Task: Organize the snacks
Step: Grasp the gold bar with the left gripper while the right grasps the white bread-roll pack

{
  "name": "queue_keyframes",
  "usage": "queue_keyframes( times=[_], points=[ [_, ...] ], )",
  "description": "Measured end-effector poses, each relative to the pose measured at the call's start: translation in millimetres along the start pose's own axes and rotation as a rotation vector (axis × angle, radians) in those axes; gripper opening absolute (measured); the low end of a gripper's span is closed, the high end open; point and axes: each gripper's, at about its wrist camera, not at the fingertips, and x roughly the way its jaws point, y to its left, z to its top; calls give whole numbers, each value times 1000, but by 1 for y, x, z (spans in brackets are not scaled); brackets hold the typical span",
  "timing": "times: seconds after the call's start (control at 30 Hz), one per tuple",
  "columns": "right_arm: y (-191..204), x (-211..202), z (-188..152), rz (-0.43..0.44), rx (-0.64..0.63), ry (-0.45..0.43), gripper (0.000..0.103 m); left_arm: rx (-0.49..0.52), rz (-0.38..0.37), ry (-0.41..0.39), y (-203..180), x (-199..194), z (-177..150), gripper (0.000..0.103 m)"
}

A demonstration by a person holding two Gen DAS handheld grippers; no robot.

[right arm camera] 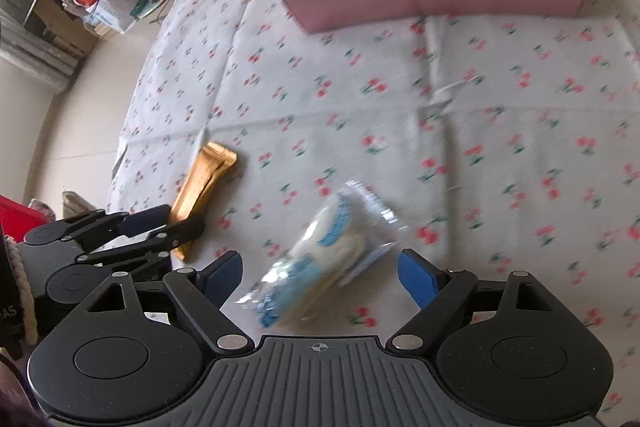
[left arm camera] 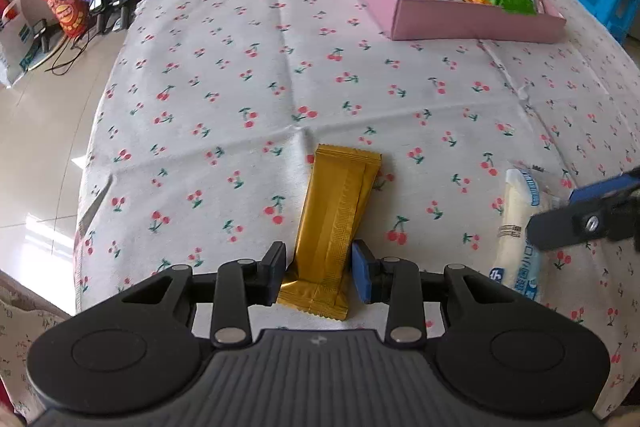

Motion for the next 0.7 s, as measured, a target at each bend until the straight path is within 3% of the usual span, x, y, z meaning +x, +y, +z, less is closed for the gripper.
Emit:
queue_keyframes(
  times=[0.17, 0.37, 0.43, 0.5, 0.57, 0.7],
  points=[
    [12, 14, -3, 8, 17, 22, 78, -16, -4, -1, 7, 1, -1, 32],
    [24, 17, -11, -56, -29, -42, 72, -31, -13, 4, 12, 1, -3, 32],
    [29, 19, -15, -90, -70, -65, 65, -40, -16, 7, 12, 2, -3, 32],
    [33, 19, -20, -130, -119, -85, 52, -45, -15, 9, 12, 2, -3, 32],
    [37, 21, -25, -164, -174, -101, 46, -47, -14, 10, 12, 2, -3, 32],
    [33, 17, -26, -138, -232, -104, 37, -42, -8, 4, 10, 3, -3, 34]
  ],
)
